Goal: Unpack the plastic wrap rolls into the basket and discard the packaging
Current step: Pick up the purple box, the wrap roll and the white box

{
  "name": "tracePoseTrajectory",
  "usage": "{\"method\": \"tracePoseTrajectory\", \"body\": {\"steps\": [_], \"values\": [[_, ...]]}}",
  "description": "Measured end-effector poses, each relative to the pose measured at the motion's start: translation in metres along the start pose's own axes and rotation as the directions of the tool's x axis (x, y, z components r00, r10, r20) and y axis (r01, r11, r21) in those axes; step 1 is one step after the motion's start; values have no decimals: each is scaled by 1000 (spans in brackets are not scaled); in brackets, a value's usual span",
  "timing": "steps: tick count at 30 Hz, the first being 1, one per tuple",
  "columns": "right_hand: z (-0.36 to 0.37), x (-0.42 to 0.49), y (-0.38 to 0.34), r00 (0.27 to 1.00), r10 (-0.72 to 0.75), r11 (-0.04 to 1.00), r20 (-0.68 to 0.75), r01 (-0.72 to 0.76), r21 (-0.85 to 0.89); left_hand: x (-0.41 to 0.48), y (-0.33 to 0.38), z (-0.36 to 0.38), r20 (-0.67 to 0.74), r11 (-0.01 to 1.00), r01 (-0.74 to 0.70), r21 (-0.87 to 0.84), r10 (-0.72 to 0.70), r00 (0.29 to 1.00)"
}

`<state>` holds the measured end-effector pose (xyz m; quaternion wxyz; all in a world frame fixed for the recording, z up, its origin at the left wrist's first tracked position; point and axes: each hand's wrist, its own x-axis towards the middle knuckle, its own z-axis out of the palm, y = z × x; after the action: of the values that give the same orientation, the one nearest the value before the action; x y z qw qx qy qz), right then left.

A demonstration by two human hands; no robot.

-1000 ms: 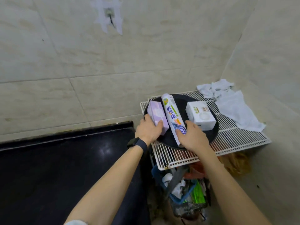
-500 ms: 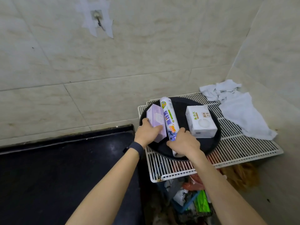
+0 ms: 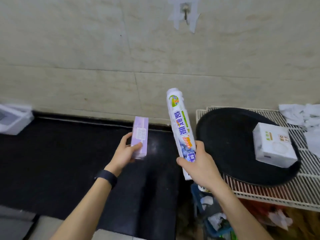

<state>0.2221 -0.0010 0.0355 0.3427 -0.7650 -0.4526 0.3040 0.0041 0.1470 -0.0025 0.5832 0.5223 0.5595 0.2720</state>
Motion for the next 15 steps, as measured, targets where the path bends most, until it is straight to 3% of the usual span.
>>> {"method": "tracePoseTrajectory", "body": {"steps": [8,15], "values": [[197,17,-27,953,65,955,296,26,-296,-5,-132,-147,-163,956,267,-120,-285,945],[341,34,-29,940,232,926,250,-134,-354,56,-193,-221,-70,915,382,-129,-393,917]]}}
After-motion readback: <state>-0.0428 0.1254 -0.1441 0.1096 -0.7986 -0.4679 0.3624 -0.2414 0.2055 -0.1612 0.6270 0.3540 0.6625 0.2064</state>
